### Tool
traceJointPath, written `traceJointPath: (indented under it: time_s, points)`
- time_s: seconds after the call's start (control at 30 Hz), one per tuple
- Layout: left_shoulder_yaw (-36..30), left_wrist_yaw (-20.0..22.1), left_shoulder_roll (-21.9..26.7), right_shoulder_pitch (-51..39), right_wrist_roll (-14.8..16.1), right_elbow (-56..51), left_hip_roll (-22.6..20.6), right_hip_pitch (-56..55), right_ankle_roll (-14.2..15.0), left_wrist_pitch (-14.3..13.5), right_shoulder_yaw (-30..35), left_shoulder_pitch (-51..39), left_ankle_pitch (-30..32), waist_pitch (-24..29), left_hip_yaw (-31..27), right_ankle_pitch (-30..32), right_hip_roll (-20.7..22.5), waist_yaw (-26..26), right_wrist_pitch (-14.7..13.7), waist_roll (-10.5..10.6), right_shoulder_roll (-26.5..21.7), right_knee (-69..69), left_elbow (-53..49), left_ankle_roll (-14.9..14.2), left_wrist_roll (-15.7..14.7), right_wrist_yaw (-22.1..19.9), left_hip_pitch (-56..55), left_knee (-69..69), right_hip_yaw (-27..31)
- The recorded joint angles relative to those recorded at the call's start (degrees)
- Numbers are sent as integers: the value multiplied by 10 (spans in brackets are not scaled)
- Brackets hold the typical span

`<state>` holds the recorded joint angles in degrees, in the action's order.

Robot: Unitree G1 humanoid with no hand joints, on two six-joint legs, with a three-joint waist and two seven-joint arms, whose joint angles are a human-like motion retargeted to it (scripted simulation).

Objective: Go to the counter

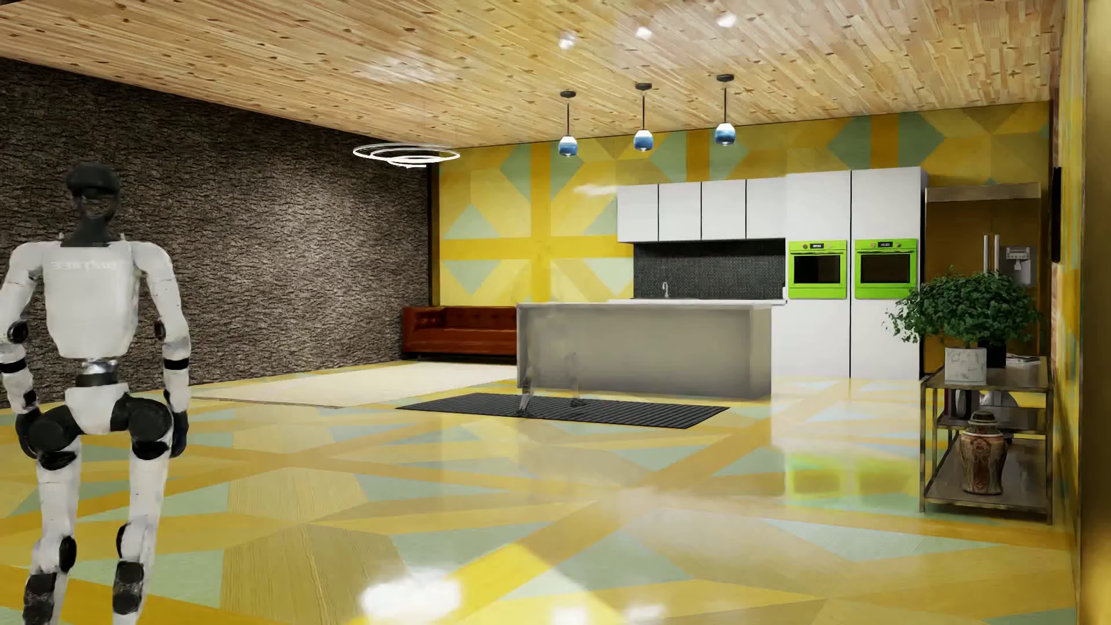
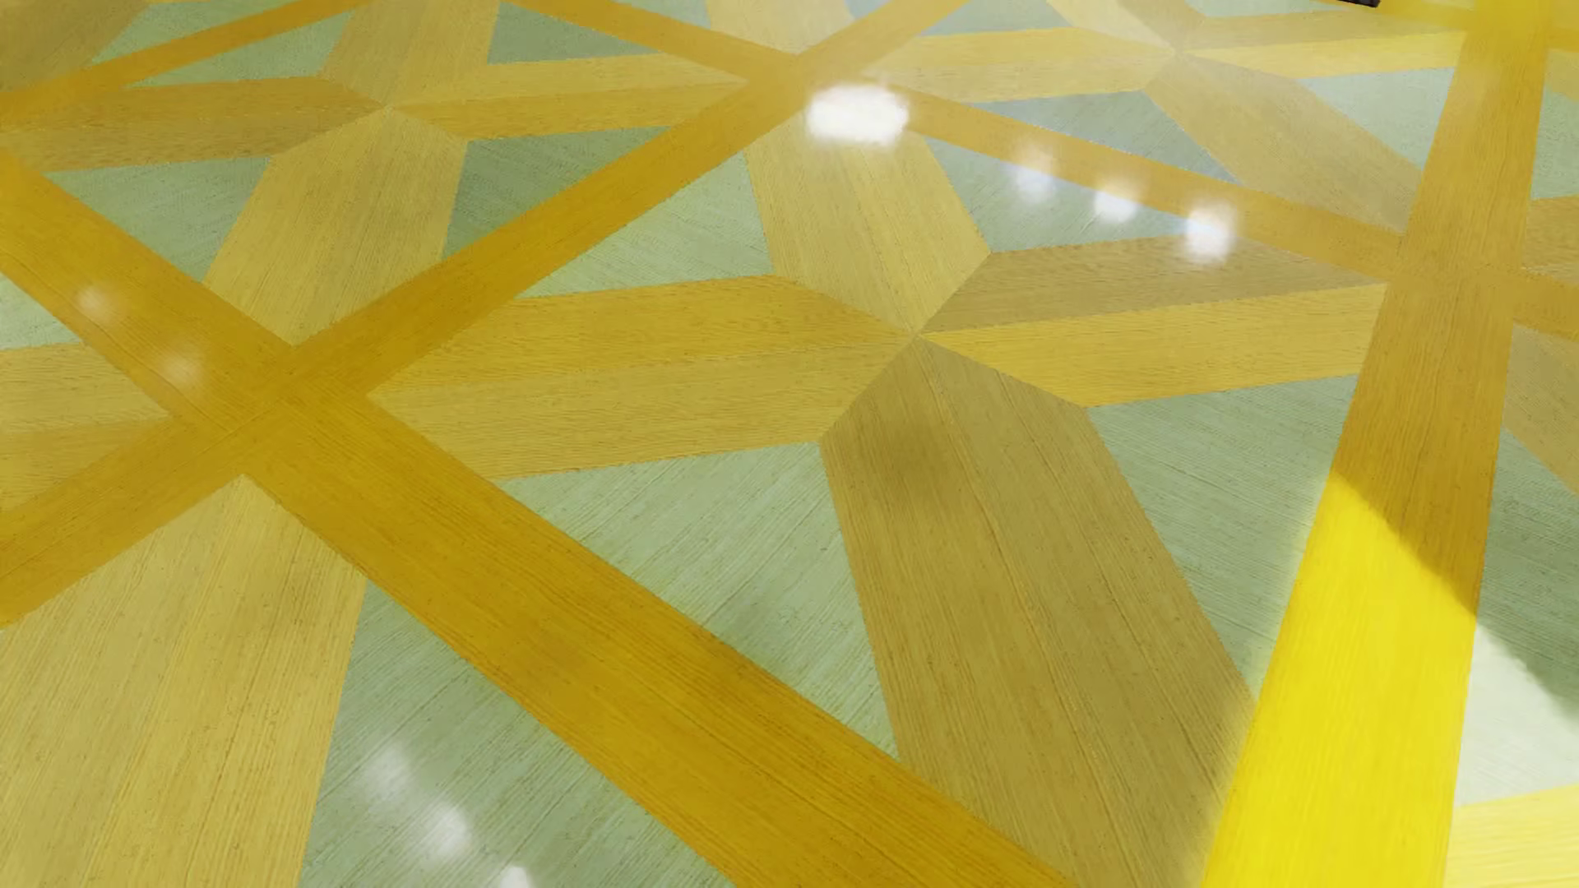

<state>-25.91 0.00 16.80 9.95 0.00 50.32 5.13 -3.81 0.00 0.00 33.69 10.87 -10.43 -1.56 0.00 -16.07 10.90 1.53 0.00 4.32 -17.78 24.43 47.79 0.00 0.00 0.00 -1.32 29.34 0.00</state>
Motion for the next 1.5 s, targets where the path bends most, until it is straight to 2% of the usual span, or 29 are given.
traceJointPath:
  time_s: [0.13,0.23,0.3,0.37,0.47,0.53,0.63,0.67,0.7,0.77,0.8,0.83,0.87,0.93,1.0,1.03,1.07,1.1,1.13,1.17,1.2,1.23,1.27,1.3,1.37,1.43,1.5]
  points:
    - [1,0,6,1,0,-9,-8,-3,0,0,18,17,-43,11,0,24,8,6,0,-4,4,7,1,0,0,0,-37,36,0]
    - [-7,0,9,-2,0,-32,1,43,0,0,40,34,-53,44,0,-6,15,25,0,3,-18,5,12,0,0,0,-123,192,0]
    - [-11,0,11,-12,0,-45,-2,68,0,0,44,50,-51,50,0,-29,-1,62,0,-7,-28,-1,16,0,0,0,-180,240,0]
    - [-16,0,19,-32,0,-38,-2,94,0,0,34,63,-25,55,0,-57,-12,89,0,-21,-23,-11,28,0,0,0,-233,202,0]
    - [-16,0,22,-58,0,-34,6,161,0,0,23,74,28,68,0,-119,-17,108,0,-23,-21,-18,66,0,0,0,-293,131,0]
    - [-14,0,22,-70,0,-21,8,203,0,0,23,76,37,72,0,-137,-20,124,0,-24,-20,-22,89,0,0,0,-314,100,0]
    - [-16,0,24,-59,0,-7,4,233,0,0,45,78,15,60,0,-87,-44,163,0,-35,-20,-8,103,0,0,0,-339,159,0]
    - [-18,0,26,-50,0,8,-3,230,0,0,50,80,-4,57,0,-38,-56,171,0,-43,-15,22,102,0,0,0,-336,192,0]
    - [-25,0,27,-36,0,11,-11,219,0,0,65,77,-25,55,0,39,-65,170,0,-47,-16,72,105,0,0,0,-317,213,0]
    - [-21,0,21,-11,0,16,-26,126,0,0,72,68,-68,56,0,197,-79,149,0,-42,-16,272,104,0,0,0,-261,219,0]
    - [-16,0,18,-1,0,12,-45,68,0,0,69,62,-84,70,0,218,-87,122,0,-43,-16,388,90,0,0,0,-219,206,0]
    - [-20,0,17,10,0,11,-52,10,0,0,69,54,-94,77,0,210,-82,87,0,-37,-19,474,79,0,0,0,-172,184,0]
    - [-22,0,19,20,0,17,-49,-47,0,0,67,48,-98,80,0,206,-72,56,0,-27,-19,506,63,0,0,0,-123,155,0]
    - [-15,0,20,46,0,4,-47,-139,0,0,31,36,-92,86,0,246,-58,-19,0,-12,-18,406,25,0,0,0,-24,83,0]
    - [-12,0,34,62,0,-3,-40,-196,0,0,46,17,-89,86,0,281,-46,-66,0,-3,-29,197,-12,0,0,0,66,19,0]
    - [-8,0,41,69,0,-4,-40,-216,0,0,36,6,-97,84,0,252,-44,-88,0,-3,-29,83,-30,0,0,0,108,-8,0]
    - [-6,0,48,75,0,-7,-38,-230,0,0,42,-6,-107,76,0,135,-47,-97,0,-4,-31,35,-39,0,0,0,135,-13,0]
    - [-2,0,52,80,0,-4,-35,-244,0,0,47,-17,-116,70,0,48,-49,-108,0,-3,-31,10,-44,0,0,0,158,-12,0]
    - [7,0,51,82,0,1,-31,-256,0,0,53,-24,-116,69,0,47,-50,-122,0,0,-31,14,-41,0,0,0,175,-4,0]
    - [19,0,50,86,0,2,-28,-276,0,0,55,-25,-115,69,0,159,-49,-137,0,2,-34,34,-38,0,0,0,197,2,0]
    - [27,0,41,85,0,9,-13,-289,0,0,61,-17,-47,65,0,254,-37,-138,0,17,-32,77,-27,0,0,0,188,46,0]
    - [27,0,32,82,0,19,3,-286,0,0,66,-8,37,64,0,310,-22,-131,0,29,-31,116,-13,0,0,0,174,111,0]
    - [19,0,27,75,0,27,15,-264,0,0,70,3,126,63,0,314,-4,-114,0,35,-30,140,3,0,0,0,136,211,0]
    - [5,0,27,69,0,25,25,-233,0,0,65,11,158,61,0,296,13,-93,0,37,-29,144,13,0,0,0,74,327,0]
    - [-16,0,27,44,0,15,32,-121,0,0,44,22,43,78,0,222,26,-38,0,30,-27,106,17,0,0,0,-35,476,0]
    - [-21,0,29,11,0,-7,20,-14,0,0,31,39,-33,81,0,133,16,32,0,7,-34,59,21,0,0,0,-134,444,0]
    - [-21,0,37,-18,0,-50,19,91,0,0,22,64,-25,82,0,38,-1,84,0,-7,-51,10,12,0,0,0,-191,287,0]
